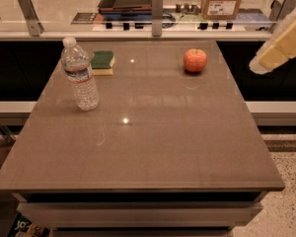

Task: Move apple near water bottle

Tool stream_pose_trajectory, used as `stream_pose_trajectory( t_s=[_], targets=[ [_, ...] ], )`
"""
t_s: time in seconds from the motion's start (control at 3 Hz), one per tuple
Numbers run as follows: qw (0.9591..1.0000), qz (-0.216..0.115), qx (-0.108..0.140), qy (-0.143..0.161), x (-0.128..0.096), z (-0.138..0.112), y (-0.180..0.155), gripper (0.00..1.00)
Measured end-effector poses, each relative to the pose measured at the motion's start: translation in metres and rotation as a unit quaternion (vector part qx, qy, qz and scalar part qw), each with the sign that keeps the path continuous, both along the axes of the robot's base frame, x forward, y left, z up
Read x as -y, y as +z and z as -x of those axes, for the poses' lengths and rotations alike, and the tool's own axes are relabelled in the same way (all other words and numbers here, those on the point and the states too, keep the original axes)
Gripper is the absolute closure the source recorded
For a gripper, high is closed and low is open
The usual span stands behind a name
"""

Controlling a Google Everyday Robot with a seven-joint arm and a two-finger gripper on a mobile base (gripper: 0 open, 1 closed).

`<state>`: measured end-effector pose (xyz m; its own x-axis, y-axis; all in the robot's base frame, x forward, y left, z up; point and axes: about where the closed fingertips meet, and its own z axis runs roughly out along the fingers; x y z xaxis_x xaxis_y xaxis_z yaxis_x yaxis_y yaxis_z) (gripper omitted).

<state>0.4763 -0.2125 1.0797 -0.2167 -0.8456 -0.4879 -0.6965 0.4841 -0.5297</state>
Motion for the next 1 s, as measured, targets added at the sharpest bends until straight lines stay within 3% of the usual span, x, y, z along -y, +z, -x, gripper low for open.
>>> stream_pose_trajectory(
  t_s=[0.67, 1.0],
  targets=[
    [0.9971, -0.064, 0.005, -0.039, 0.013, -0.051, -0.025, 0.00],
    [0.9942, -0.101, 0.003, -0.038, 0.014, -0.076, -0.041, 0.00]
  ],
)
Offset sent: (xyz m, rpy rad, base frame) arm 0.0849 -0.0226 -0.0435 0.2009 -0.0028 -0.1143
